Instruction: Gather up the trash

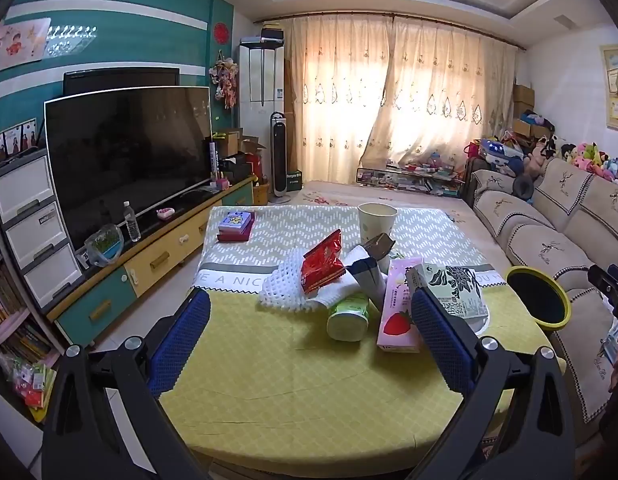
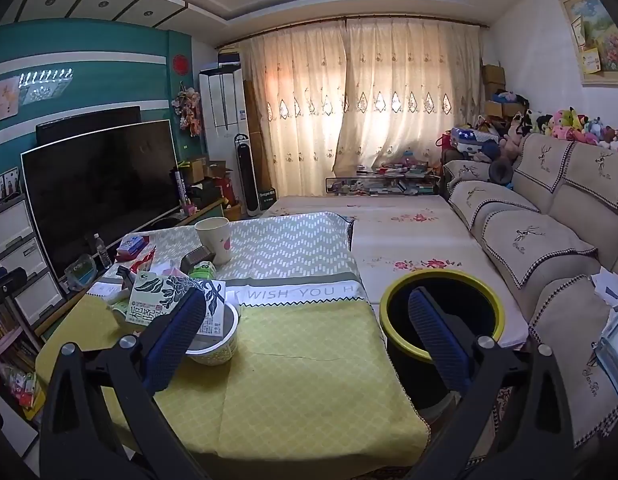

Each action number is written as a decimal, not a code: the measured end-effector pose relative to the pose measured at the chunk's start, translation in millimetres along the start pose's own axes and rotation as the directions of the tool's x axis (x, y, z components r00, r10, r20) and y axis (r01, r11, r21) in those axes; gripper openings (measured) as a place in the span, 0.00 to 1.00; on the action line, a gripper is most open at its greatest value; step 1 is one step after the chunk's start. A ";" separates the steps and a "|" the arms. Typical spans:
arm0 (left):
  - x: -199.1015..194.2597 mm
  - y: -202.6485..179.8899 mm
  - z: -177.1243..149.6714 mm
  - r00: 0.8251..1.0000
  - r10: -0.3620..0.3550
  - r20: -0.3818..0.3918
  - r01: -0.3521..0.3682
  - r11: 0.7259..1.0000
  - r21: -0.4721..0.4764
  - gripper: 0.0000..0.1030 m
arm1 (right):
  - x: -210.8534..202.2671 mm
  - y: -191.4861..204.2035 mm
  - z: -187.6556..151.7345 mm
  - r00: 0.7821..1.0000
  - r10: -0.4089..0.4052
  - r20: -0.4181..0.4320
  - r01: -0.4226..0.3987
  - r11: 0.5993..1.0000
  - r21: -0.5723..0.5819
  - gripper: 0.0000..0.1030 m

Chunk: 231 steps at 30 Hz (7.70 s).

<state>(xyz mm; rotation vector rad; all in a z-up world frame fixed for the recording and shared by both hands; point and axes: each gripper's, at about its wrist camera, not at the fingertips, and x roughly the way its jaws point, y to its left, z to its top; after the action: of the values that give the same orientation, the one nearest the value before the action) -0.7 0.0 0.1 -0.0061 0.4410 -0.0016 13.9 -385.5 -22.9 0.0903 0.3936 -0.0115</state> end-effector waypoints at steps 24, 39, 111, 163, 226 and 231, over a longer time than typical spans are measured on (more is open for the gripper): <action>7.8 -2.9 -1.4 1.000 -0.013 -0.025 0.014 1.000 0.009 0.96 | 11.2 -0.1 -6.2 1.000 -0.008 -0.022 0.008 1.000 0.001 0.94; 10.1 -6.0 -4.5 0.999 -0.021 -0.034 0.021 1.000 0.009 0.96 | 10.6 -3.4 -4.5 1.000 -0.008 -0.029 0.009 1.000 0.010 0.94; 45.1 1.4 -15.6 0.994 -0.030 -0.108 0.029 1.000 -0.010 0.96 | 83.6 25.8 -25.1 0.980 0.067 -0.188 -0.075 0.997 -0.037 0.94; 81.9 12.8 -24.0 0.985 -0.035 -0.168 0.028 0.999 -0.040 0.96 | 146.1 131.0 -31.6 0.987 0.133 -0.091 -0.160 0.876 -0.455 0.37; 102.4 -45.1 -14.2 0.972 -0.155 -0.176 0.164 0.986 0.041 0.96 | 158.4 -160.4 21.1 0.985 -0.142 -0.102 0.153 0.983 0.099 0.28; 107.2 -63.3 -10.6 0.967 -0.176 -0.186 0.191 0.980 0.063 0.96 | 195.8 -199.8 -4.1 0.960 -0.209 -0.186 0.232 0.967 0.109 0.28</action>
<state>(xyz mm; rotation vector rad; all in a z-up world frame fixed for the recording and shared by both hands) 91.7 -63.6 -54.8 0.0322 0.6194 -0.2041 187.4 -582.9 -118.8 0.1766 0.5762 -0.2519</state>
